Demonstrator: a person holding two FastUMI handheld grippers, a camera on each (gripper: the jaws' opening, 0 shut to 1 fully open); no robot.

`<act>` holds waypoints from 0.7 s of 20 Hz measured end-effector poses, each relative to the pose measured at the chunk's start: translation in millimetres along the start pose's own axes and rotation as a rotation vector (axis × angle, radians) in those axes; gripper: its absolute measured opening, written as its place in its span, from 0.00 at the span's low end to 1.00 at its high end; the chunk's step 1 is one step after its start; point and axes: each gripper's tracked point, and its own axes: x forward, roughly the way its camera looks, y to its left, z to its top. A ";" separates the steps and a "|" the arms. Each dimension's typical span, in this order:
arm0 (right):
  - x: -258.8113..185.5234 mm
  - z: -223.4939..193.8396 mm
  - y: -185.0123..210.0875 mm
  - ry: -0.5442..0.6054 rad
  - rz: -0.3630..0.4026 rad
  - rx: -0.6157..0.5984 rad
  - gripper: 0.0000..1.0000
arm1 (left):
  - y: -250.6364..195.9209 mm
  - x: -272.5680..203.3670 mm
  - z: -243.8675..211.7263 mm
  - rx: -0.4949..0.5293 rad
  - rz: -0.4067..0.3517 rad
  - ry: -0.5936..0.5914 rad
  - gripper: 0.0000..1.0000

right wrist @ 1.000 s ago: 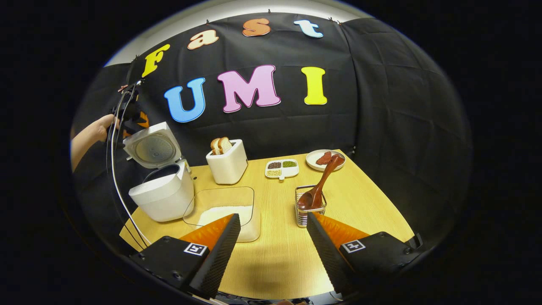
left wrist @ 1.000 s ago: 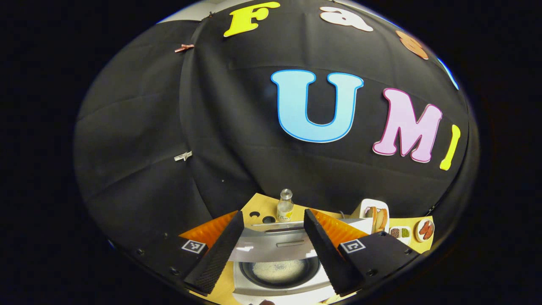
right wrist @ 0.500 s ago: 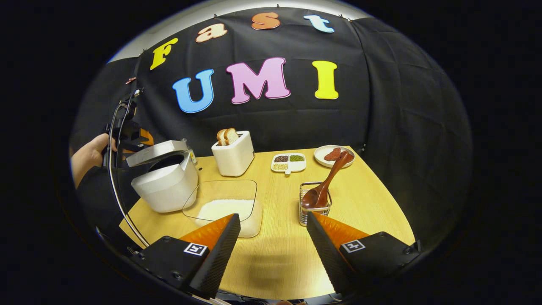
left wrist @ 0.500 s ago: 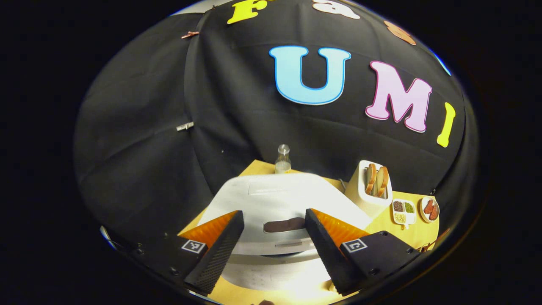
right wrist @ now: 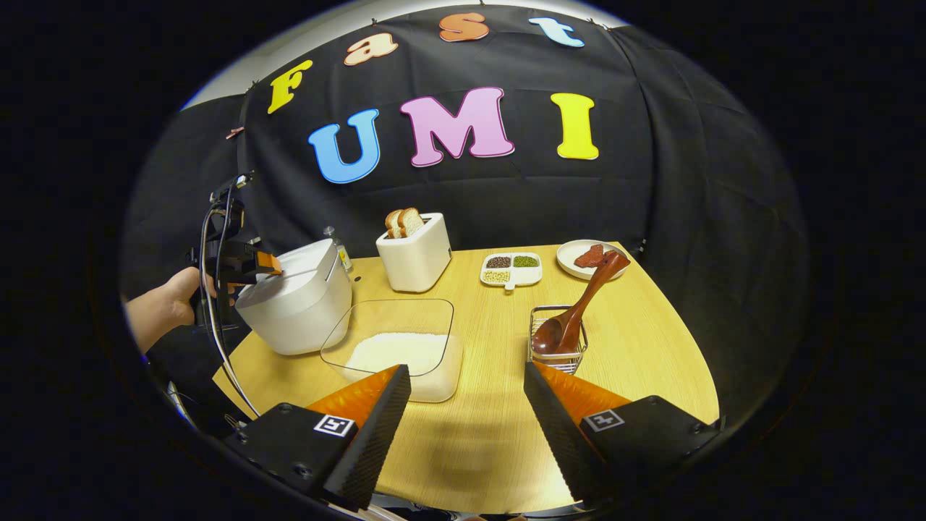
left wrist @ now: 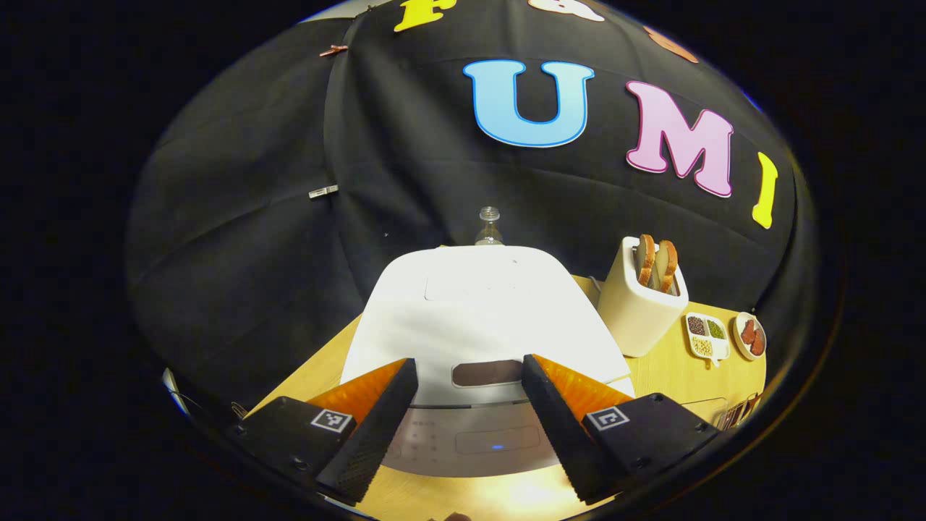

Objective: Close the left gripper, press the button to open the rice cooker; take a wooden spoon from the chopstick holder with the right hand, scoop a spoonful of rice and pour it into the rice cooker, then put the wooden spoon back into the chopstick holder.

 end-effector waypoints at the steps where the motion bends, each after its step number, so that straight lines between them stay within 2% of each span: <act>1: 1.4 -0.4 -1.0 0.003 0.003 0.001 0.99 | 0.9 -1.5 -0.1 0.010 -0.004 -0.012 1.00; 9: 8.3 5.8 -11.1 -0.005 0.008 0.037 0.99 | -1.4 -2.9 -1.2 0.009 -0.013 -0.013 1.00; 11: 7.4 13.4 -14.4 -0.026 0.003 0.046 0.99 | 1.2 -10.9 -0.5 -0.003 0.011 -0.014 1.00; 14: 7.9 24.7 -18.9 -0.056 -0.009 0.054 0.99 | -6.8 -44.3 16.4 -0.023 0.000 -0.094 0.98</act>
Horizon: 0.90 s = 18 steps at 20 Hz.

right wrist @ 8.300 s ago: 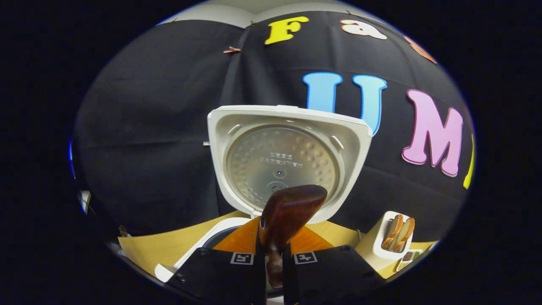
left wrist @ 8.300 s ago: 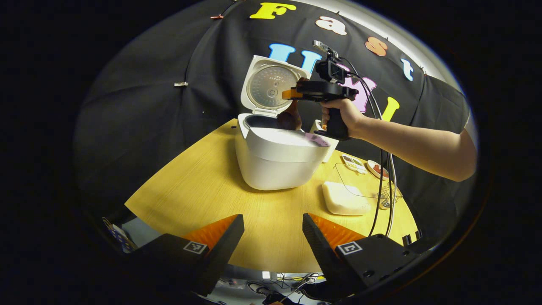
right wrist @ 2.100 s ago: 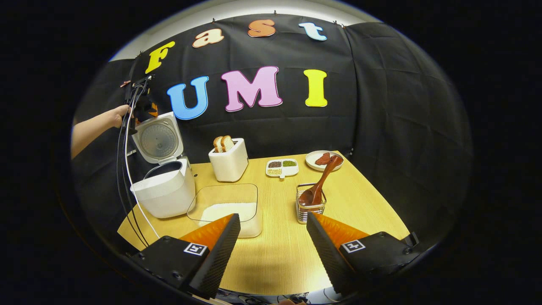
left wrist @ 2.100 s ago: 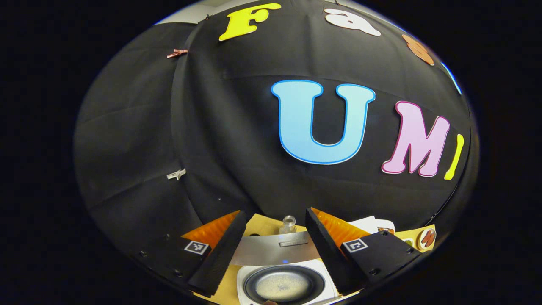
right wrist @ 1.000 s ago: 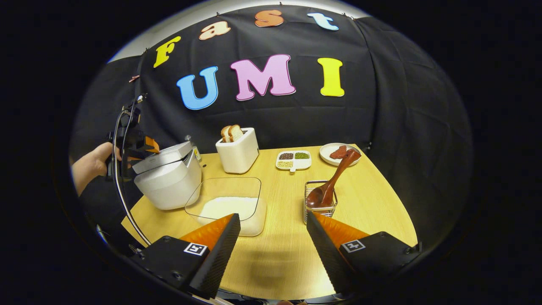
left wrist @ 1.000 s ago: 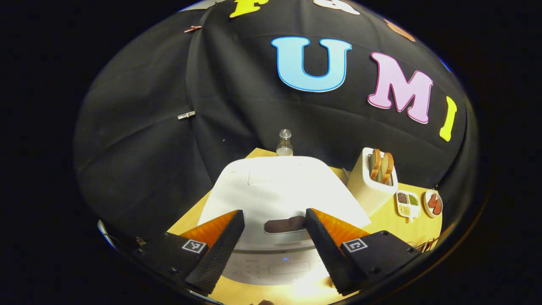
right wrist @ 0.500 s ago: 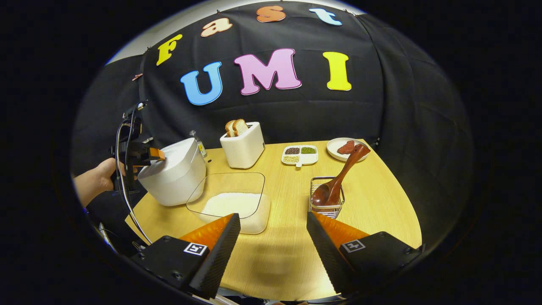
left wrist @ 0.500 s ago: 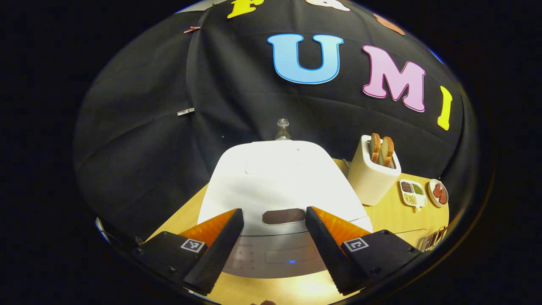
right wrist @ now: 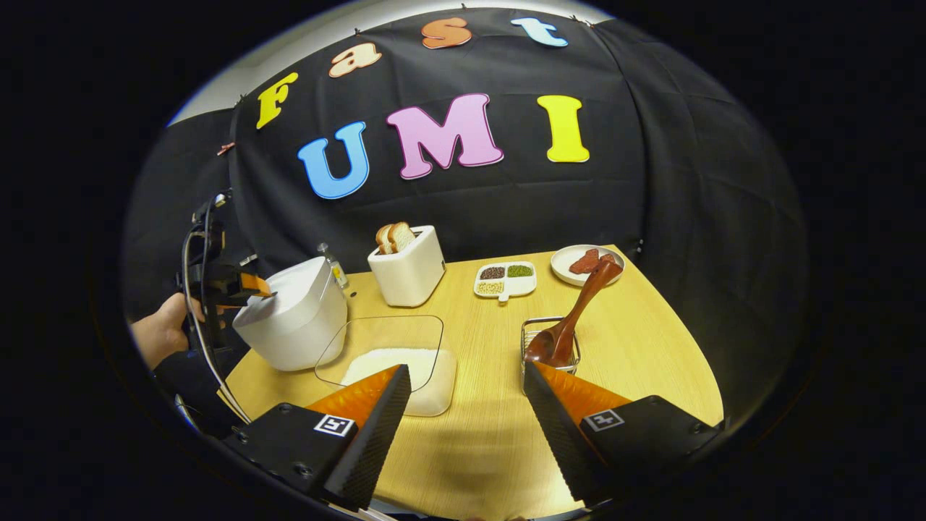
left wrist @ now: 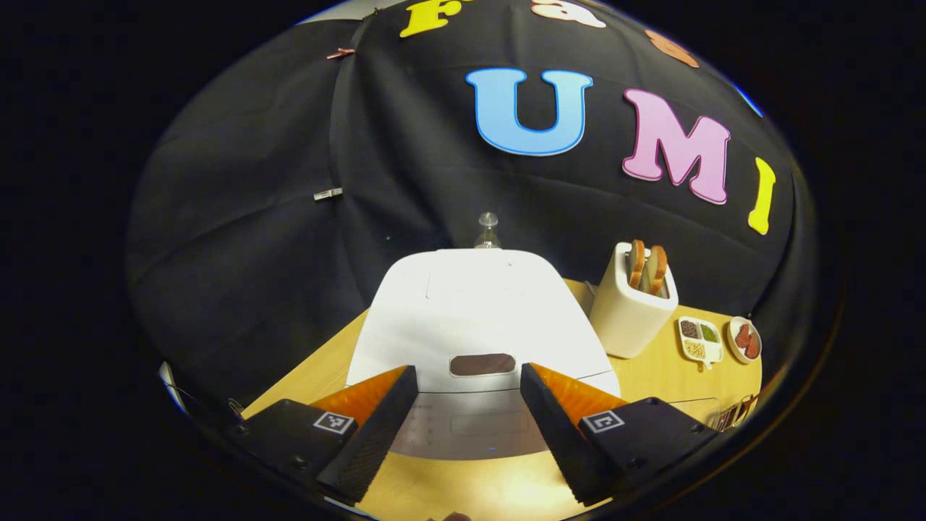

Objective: Close the left gripper, press the button to open the rice cooker; take a wooden spoon from the chopstick holder with the right hand, scoop a spoonful of rice and pour it into the rice cooker, then put the wooden spoon back into the chopstick holder.

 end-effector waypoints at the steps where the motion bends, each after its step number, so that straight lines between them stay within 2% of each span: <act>1: 1.2 4.9 -0.9 -0.014 -0.001 0.003 0.99 | -1.3 -12.7 6.0 0.002 -0.010 -0.031 0.98; 6: 3.3 37.2 -14.8 -0.091 -0.049 -0.044 0.99 | -9.3 -96.1 30.8 0.034 -0.077 -0.173 0.99; 8: -2.3 57.0 -17.9 -0.108 -0.051 -0.046 0.99 | -5.0 -133.0 27.8 0.033 -0.099 -0.208 0.98; 11: -23.9 91.9 -34.5 -0.173 -0.094 -0.087 0.98 | -1.6 -178.2 22.3 -0.004 -0.157 -0.244 0.98; 15: -59.6 125.6 -47.9 -0.239 -0.170 -0.126 0.99 | 7.8 -215.1 26.1 0.032 -0.184 -0.285 0.96; 18: -79.5 142.3 -35.0 -0.284 -0.181 -0.095 0.98 | 13.2 -229.0 38.6 0.040 -0.192 -0.295 0.95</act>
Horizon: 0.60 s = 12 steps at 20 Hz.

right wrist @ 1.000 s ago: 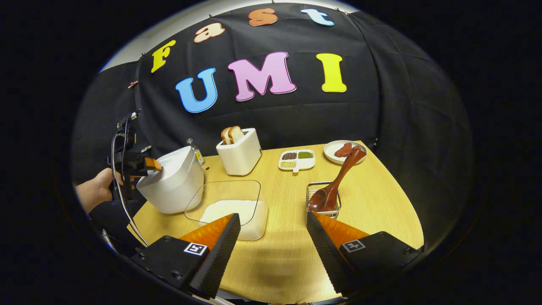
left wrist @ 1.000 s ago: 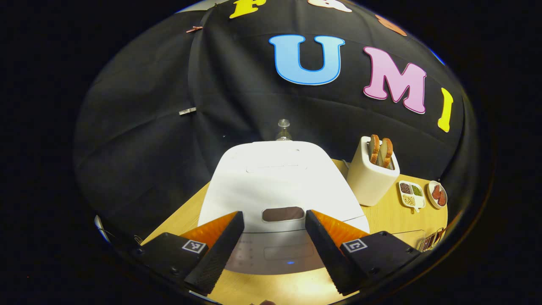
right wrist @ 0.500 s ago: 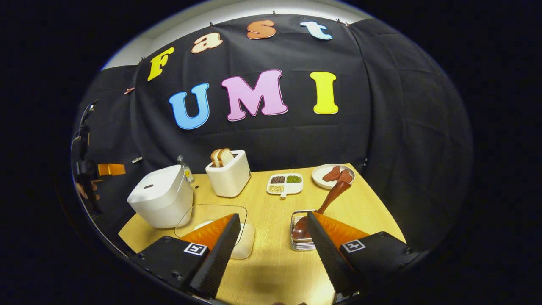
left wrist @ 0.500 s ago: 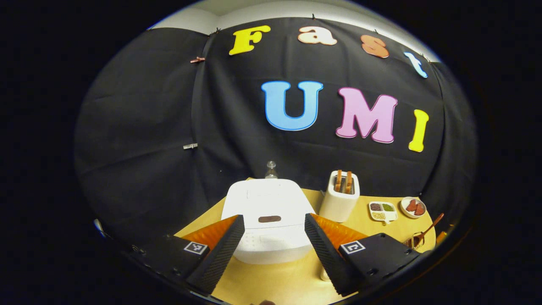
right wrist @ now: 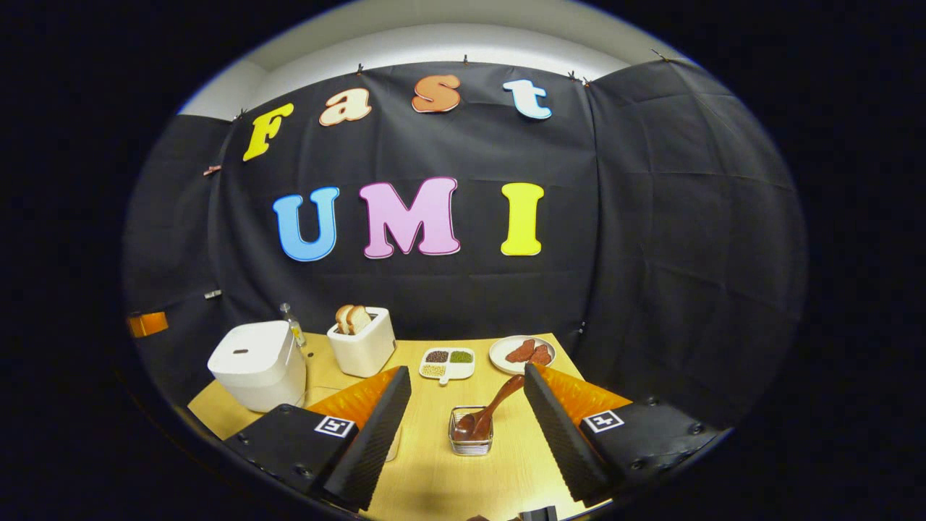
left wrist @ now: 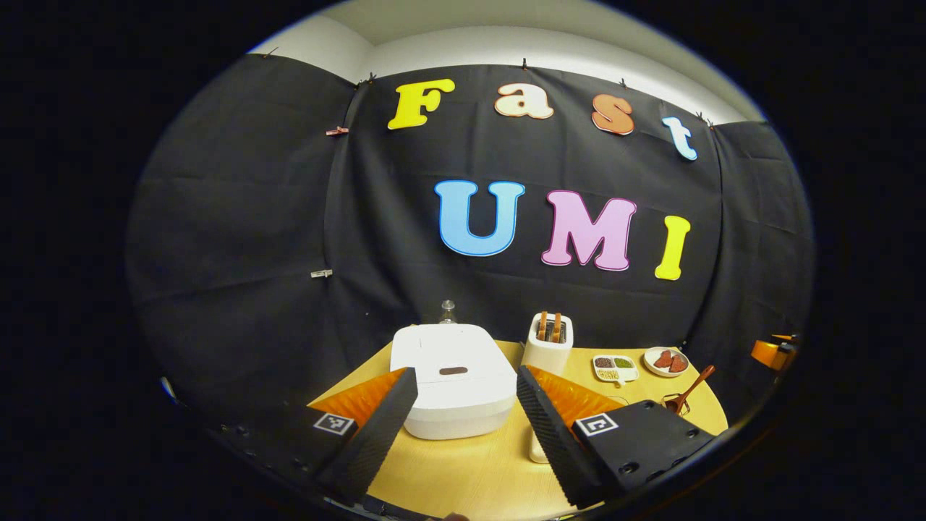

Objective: Close the left gripper, press the button to open the rice cooker; take a wooden spoon from the chopstick holder with the right hand, scoop a spoonful of rice and pour it into the rice cooker, then put the wooden spoon back into the chopstick holder.

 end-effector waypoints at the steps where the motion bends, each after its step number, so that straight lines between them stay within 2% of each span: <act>1: -5.1 3.6 2.1 0.009 -0.008 -0.001 0.98 | 2.3 -3.4 2.1 0.008 0.008 0.025 0.95; 2: -11.8 5.8 6.5 0.022 -0.008 -0.005 0.98 | 7.6 -7.6 7.5 0.029 0.016 0.028 0.95; 4: -23.0 20.0 12.2 -0.001 -0.026 -0.014 0.98 | 4.8 -9.8 24.3 0.093 -0.021 -0.002 0.95; 7: -34.0 16.1 32.1 0.003 -0.037 -0.004 0.98 | -4.9 -10.0 19.3 0.158 -0.078 0.011 0.95; 10: -43.2 24.8 44.1 -0.035 -0.055 -0.064 0.98 | -28.2 -8.4 15.9 0.140 -0.165 0.016 0.95; 12: -39.2 29.7 56.6 -0.044 -0.068 -0.061 0.98 | -40.6 -9.4 11.9 0.106 -0.215 0.026 0.95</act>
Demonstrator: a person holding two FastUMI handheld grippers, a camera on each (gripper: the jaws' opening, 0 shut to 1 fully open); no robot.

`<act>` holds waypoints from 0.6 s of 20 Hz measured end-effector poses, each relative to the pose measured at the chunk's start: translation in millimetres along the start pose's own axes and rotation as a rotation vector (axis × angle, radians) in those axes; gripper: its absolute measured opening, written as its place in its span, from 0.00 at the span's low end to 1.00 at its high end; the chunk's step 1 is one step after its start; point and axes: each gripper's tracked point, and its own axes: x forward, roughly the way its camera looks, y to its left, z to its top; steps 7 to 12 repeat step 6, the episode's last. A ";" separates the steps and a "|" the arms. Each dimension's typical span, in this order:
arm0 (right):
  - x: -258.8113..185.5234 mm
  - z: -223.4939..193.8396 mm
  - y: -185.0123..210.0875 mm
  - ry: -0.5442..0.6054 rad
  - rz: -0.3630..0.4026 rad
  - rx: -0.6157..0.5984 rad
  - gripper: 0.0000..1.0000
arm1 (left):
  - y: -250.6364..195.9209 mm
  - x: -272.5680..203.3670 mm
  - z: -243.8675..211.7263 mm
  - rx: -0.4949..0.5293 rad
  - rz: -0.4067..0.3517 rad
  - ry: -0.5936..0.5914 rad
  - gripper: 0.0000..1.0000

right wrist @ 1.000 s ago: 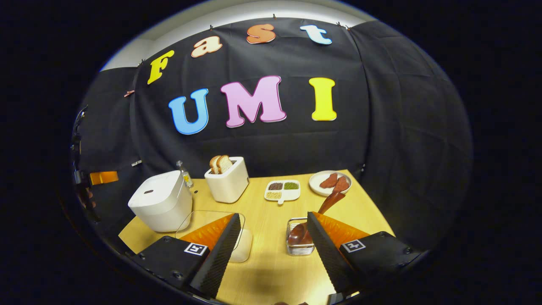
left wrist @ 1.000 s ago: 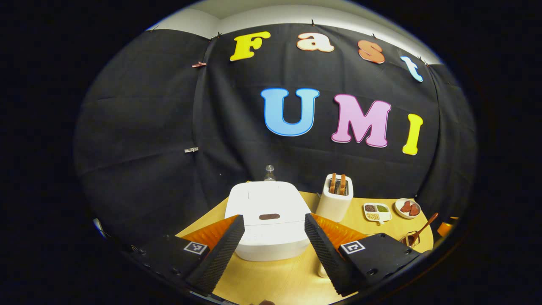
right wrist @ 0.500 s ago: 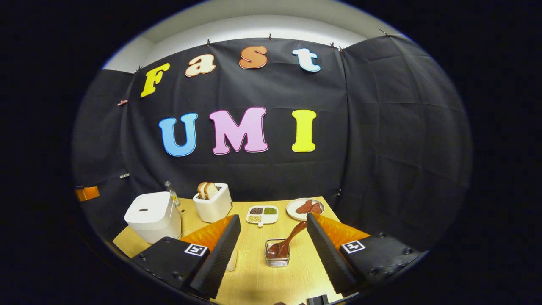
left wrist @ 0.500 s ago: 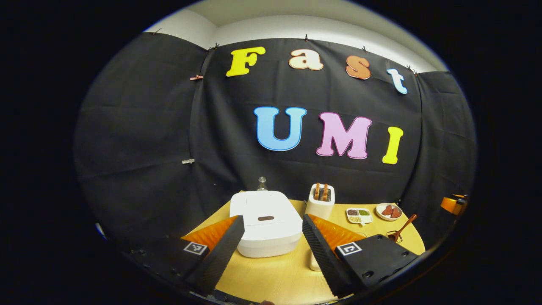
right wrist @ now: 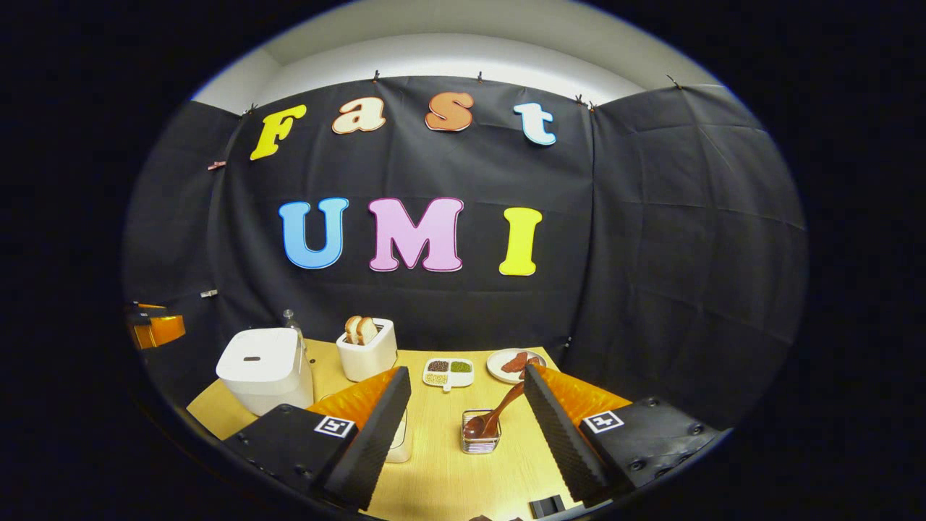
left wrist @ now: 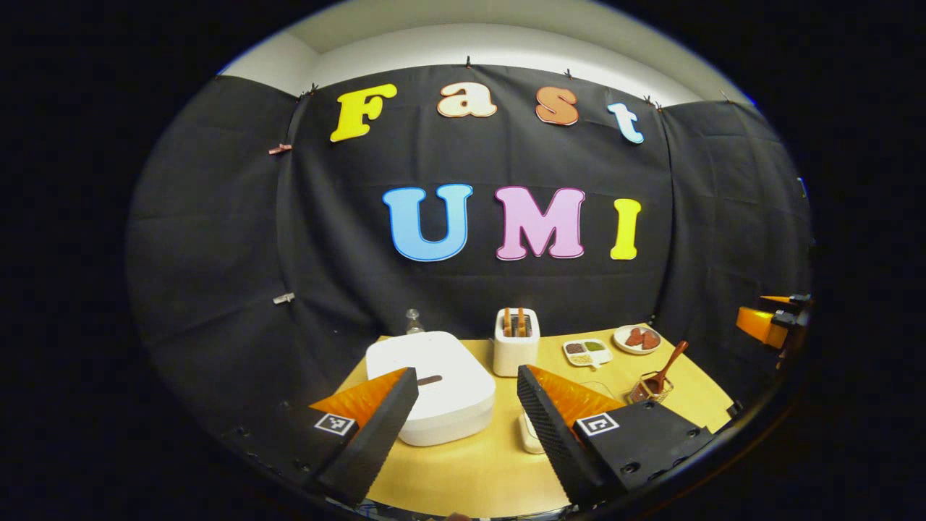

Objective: Close the left gripper, press the button to open the rice cooker; take a wooden spoon from the chopstick holder with the right hand, scoop a spoonful of rice and pour it into the rice cooker, then put the wooden spoon back into the chopstick holder.

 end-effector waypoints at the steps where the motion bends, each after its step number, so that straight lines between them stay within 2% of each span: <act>1: -2.9 2.2 3.3 -0.006 -0.004 0.011 0.98 | -3.7 0.0 -1.9 -0.009 -0.017 0.003 0.95; 4: -11.4 4.6 8.4 -0.016 0.008 -0.003 0.99 | -10.9 -3.2 0.5 -0.021 -0.041 -0.002 0.95; 12: -15.9 3.3 6.5 -0.015 0.021 0.001 0.99 | -14.6 -5.6 3.8 -0.023 -0.036 -0.014 0.96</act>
